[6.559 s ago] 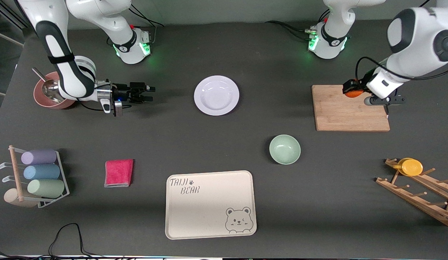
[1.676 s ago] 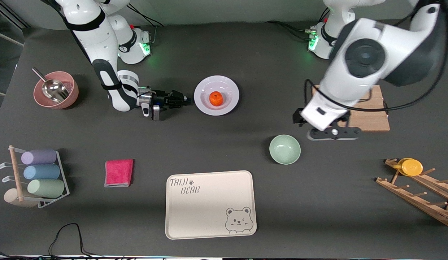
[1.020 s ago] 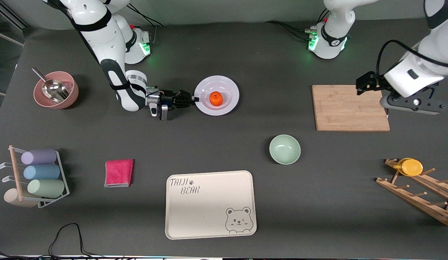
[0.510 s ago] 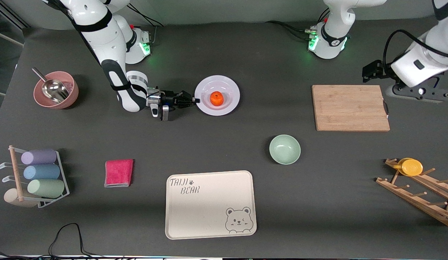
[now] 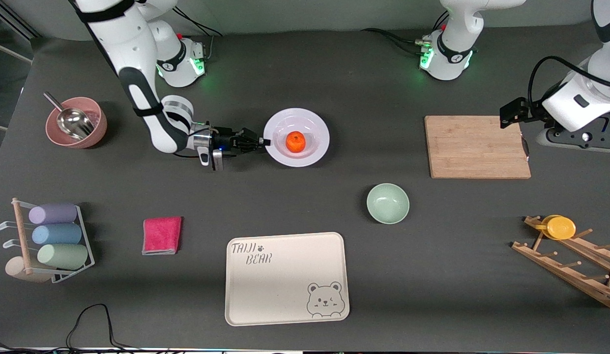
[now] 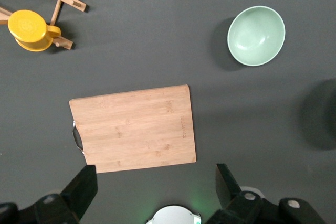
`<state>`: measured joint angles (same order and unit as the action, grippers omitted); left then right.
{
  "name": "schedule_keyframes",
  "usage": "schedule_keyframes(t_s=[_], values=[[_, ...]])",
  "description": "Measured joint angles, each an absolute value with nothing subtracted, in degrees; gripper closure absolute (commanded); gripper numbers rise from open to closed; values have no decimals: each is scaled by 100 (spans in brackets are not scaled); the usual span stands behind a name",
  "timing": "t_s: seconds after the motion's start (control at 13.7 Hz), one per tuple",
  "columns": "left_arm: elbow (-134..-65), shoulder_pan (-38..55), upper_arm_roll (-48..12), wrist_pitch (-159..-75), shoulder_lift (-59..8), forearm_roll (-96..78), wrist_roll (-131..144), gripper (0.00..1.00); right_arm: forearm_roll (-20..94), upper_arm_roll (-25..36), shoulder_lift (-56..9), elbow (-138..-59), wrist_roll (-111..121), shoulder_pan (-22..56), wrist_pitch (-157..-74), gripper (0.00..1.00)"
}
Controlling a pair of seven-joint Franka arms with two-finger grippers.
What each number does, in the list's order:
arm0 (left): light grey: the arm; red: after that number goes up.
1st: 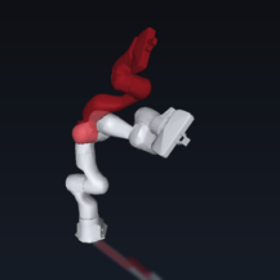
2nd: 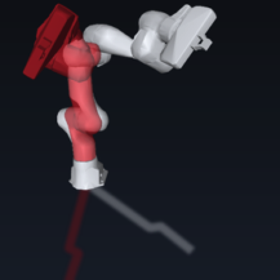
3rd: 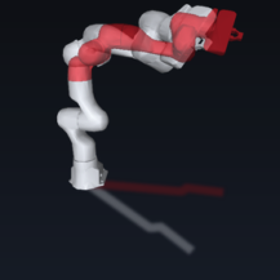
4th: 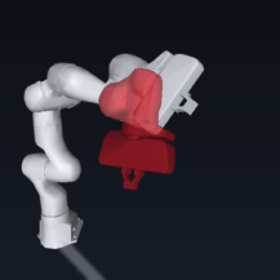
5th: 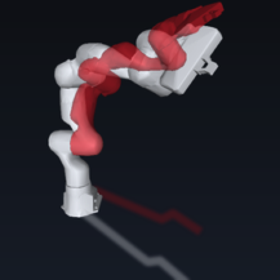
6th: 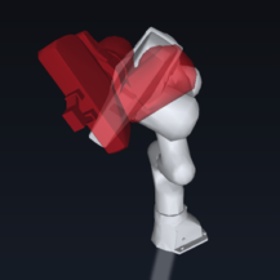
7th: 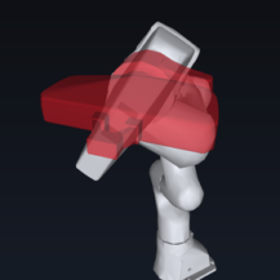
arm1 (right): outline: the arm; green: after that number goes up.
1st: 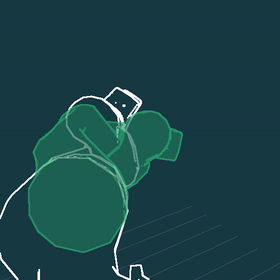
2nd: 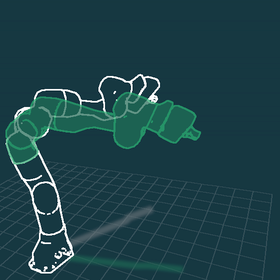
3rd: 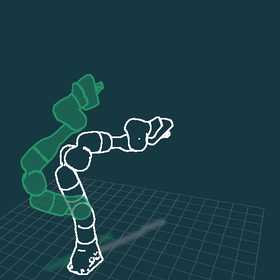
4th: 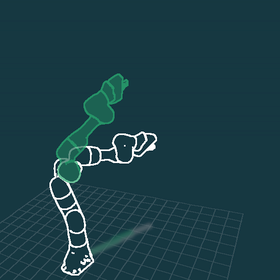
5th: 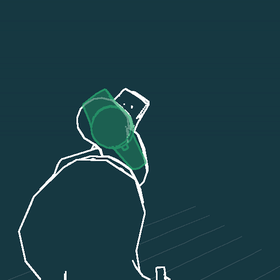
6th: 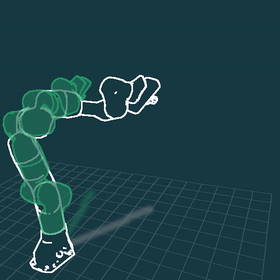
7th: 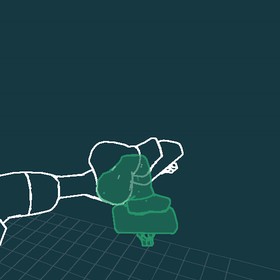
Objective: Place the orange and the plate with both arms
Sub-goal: 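Slide the plate with the right gripper onto the bear tray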
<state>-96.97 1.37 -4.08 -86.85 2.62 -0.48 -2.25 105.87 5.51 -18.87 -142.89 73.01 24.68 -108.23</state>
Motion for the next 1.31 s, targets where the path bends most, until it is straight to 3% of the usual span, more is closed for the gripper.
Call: schedule_keyframes(t_s=[0.22, 0.51, 0.8, 1.31], values=[[-9691, 119, -405, -8733, 395, -57, -208, 0, 10356, 557, -1437, -14285, 6873, 2262, -10837, 100], [-9692, 70, -343, -8741, 512, -2, -203, 0, 10342, 600, -1549, -13764, 6406, 2243, -10925, 100], [-9689, 48, -260, -8859, 512, 79, -203, 0, 10163, 872, -2386, -12391, 6017, 2169, -10930, 100], [-9669, 0, -107, -8942, 525, 230, -207, 0, 10145, 902, -4534, -9092, 4894, 1759, -10902, 100]])
